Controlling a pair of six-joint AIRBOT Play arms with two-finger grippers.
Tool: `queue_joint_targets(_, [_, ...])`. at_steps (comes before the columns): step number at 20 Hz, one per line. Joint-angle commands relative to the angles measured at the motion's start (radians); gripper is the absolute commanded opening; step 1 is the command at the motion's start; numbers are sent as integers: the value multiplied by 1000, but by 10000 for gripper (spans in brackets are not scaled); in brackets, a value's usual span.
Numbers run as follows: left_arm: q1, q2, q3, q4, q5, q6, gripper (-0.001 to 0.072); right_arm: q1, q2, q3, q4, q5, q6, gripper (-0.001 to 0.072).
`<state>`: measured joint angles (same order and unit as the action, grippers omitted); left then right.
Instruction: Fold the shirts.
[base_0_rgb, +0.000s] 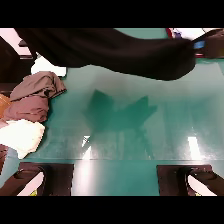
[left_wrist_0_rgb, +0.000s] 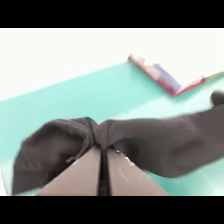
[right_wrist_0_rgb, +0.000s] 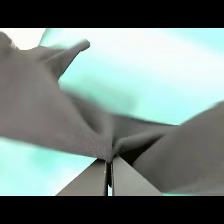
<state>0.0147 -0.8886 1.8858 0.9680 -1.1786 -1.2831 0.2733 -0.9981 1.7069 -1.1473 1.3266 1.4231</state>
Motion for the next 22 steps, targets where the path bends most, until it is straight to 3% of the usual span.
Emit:
queue_joint_targets(1, [0,23,131,-74,-41,0,20,19,107,77,-155,55,98,19])
queue_joint_targets(6, [0,-15,37,-82,-62,0,20,20,105,-58,-186,111,201,19])
queue_joint_targets(11, [0,-161,-258,-57,-145,1,20,20,-74,-311,-180,97,238,20])
queue_joint_targets(16, [0,-407,-507,6,13,56,22,10,-325,-404,-179,-67,237,22])
queue_joint_targets(17, [1,-466,-505,5,32,60,39,8,-366,-385,-169,-85,234,49])
queue_joint_targets(18, [0,-509,-503,5,50,57,363,-8,-406,-351,-140,-88,228,325])
queue_joint_targets(19, [1,-532,-503,3,67,32,629,-23,-438,-309,-96,-77,209,500])
queue_joint_targets(22, [43,-522,-503,-2,20,14,638,-90,-478,-198,63,-6,107,501])
